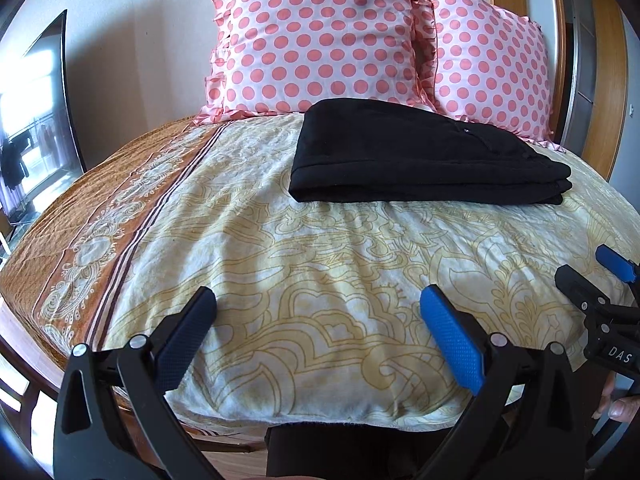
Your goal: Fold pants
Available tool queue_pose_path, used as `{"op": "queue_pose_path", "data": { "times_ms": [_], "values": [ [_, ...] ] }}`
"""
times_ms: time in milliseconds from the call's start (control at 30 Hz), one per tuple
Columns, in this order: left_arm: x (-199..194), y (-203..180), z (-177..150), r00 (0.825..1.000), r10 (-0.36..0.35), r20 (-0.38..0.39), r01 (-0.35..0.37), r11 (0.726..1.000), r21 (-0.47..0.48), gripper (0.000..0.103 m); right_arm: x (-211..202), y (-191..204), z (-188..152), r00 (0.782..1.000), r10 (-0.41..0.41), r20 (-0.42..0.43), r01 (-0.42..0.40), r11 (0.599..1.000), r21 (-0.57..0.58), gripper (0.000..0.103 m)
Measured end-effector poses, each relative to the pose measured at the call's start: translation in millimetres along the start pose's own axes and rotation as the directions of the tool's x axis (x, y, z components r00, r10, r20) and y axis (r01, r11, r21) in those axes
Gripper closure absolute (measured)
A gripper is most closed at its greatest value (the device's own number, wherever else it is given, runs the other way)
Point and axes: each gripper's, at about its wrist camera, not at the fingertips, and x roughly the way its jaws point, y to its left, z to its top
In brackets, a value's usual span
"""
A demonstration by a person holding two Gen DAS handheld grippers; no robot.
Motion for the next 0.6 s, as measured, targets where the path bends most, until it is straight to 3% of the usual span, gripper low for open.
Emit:
{"op": "queue_pose_path", "data": {
  "times_ms": [600],
  "values": [
    [0.2, 0.4, 0.2, 1.0, 0.0, 0.0, 0.0, 1.0, 0.001, 0.002, -0.1, 0.5, 1.5, 1.0, 0.0, 0.006, 0.0, 1.0, 0.0, 0.001]
  ]
}}
